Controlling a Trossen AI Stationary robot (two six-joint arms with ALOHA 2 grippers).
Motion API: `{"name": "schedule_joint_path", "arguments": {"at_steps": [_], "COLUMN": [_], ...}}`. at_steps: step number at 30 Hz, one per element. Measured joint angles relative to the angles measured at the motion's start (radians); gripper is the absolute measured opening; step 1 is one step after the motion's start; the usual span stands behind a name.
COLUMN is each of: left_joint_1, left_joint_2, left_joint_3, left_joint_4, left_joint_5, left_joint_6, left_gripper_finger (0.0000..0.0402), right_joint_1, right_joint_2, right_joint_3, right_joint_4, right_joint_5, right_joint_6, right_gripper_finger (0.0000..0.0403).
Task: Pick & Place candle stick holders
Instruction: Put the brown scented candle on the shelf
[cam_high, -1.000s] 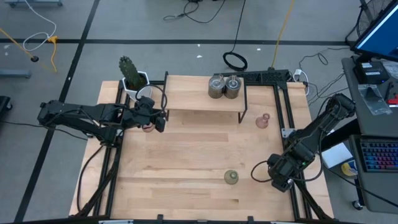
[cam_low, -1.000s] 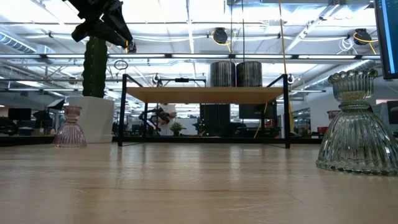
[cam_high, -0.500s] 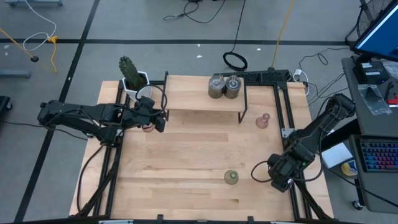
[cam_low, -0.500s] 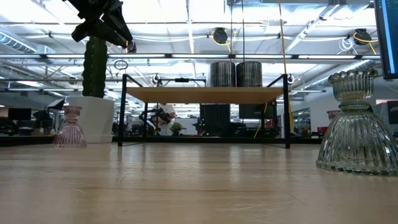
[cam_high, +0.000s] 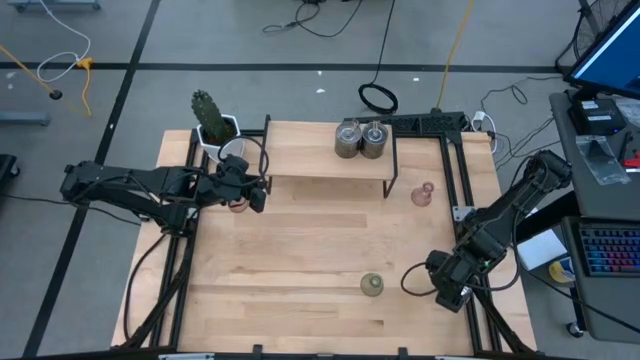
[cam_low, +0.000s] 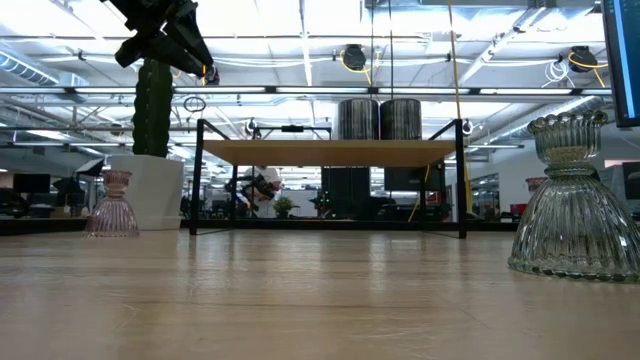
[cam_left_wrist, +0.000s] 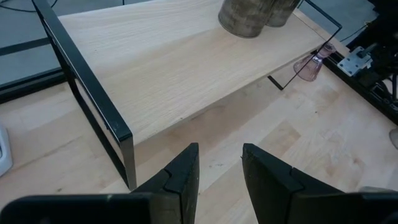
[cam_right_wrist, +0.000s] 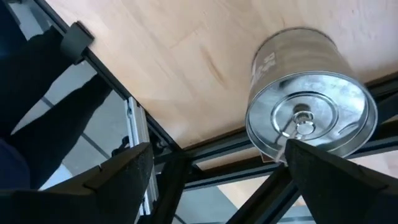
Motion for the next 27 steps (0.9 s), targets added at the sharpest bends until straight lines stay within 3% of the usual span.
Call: {"name": "schedule_joint_path", "arguments": {"at_steps": [7,13,17,27], "left_joint_1": [0.000,0.000,0.000,0.000], "left_joint_2": [0.000,0.000,0.000,0.000], "left_joint_3": [0.000,0.000,0.000,0.000], "left_joint_4": [0.000,0.000,0.000,0.000], "left_joint_5": [0.000,0.000,0.000,0.000], "left_joint_6": [0.000,0.000,0.000,0.000], "left_gripper_finger": [0.0122,0.0122,0.0122,0.0122], "right_joint_1": [0.000,0.000,0.000,0.000], "right_joint_2": [0.000,0.000,0.000,0.000], "right_joint_3": [0.000,0.000,0.000,0.000], "right_joint_4": [-0.001,-0.027,-0.028,-0.144], "right_joint_5": [-0.028,-0.035,-0.082,-0.049], "right_joint_6": [0.070,0.138,0.151,0.159], "right_gripper_finger": [0.0359,0.0394,0.0395,0.0400]}}
